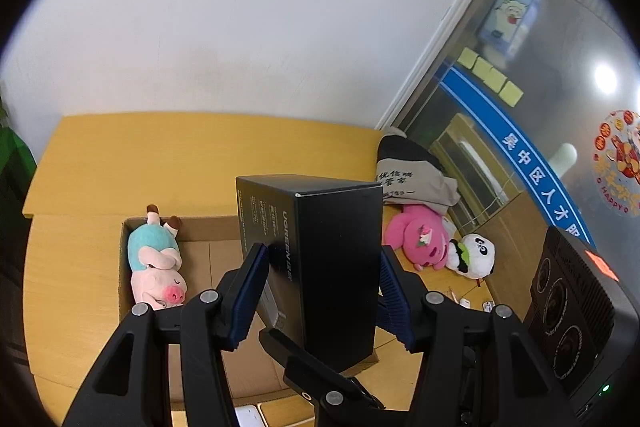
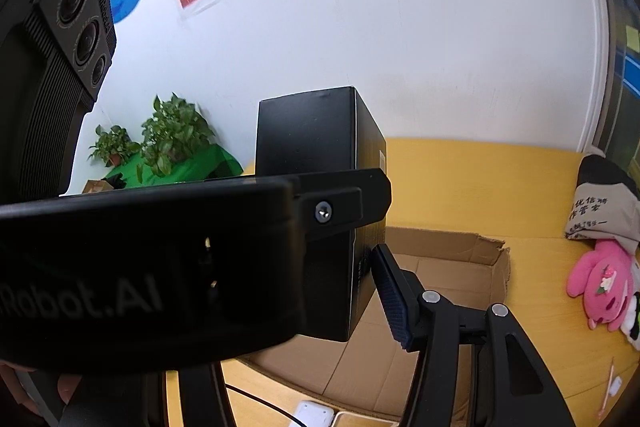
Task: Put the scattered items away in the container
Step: 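Carry the black charger box in the right gripper over the cardboard box, then lower the charger box into the box and open the right gripper, then lift the right gripper out of the box and reach toward the black sunglasses, then close the right gripper on the black sunglasses and lift them, then carry the sunglasses in the right gripper over the cardboard box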
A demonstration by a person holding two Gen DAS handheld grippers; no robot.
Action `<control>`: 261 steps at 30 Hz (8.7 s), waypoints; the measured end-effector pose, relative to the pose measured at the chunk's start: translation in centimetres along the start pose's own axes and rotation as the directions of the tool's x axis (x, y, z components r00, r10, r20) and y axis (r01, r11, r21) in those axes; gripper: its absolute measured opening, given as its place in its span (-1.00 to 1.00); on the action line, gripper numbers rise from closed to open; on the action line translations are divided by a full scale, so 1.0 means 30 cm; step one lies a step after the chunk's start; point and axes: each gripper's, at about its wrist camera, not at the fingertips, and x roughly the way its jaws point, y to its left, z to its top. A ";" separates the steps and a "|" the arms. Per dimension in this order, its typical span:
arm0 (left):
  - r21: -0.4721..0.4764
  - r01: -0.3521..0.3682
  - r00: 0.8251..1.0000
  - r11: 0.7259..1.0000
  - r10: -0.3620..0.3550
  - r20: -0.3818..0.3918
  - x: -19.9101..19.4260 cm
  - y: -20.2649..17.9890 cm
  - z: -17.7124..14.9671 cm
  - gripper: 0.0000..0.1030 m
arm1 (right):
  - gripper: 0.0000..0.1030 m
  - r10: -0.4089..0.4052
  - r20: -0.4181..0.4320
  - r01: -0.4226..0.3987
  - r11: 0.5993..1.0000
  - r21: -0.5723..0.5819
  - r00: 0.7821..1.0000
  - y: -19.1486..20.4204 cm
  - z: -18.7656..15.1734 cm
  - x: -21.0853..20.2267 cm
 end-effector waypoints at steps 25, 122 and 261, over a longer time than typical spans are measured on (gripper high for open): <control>-0.095 -0.046 0.967 0.994 0.021 -0.254 0.650 0.436 -0.009 0.04 | 0.15 0.064 -0.223 -0.025 0.984 0.174 0.973 -0.315 -0.101 0.769; 0.059 -0.233 0.970 0.971 0.228 0.089 -0.294 -0.226 -0.530 0.56 | 0.99 -0.180 -0.063 0.174 0.980 -0.097 0.982 -0.246 -0.408 -0.503; -0.319 0.197 0.766 0.927 -0.348 -0.541 1.290 0.183 -0.230 -0.41 | 0.17 0.079 -0.383 0.114 0.883 0.456 0.920 -0.844 -0.407 0.674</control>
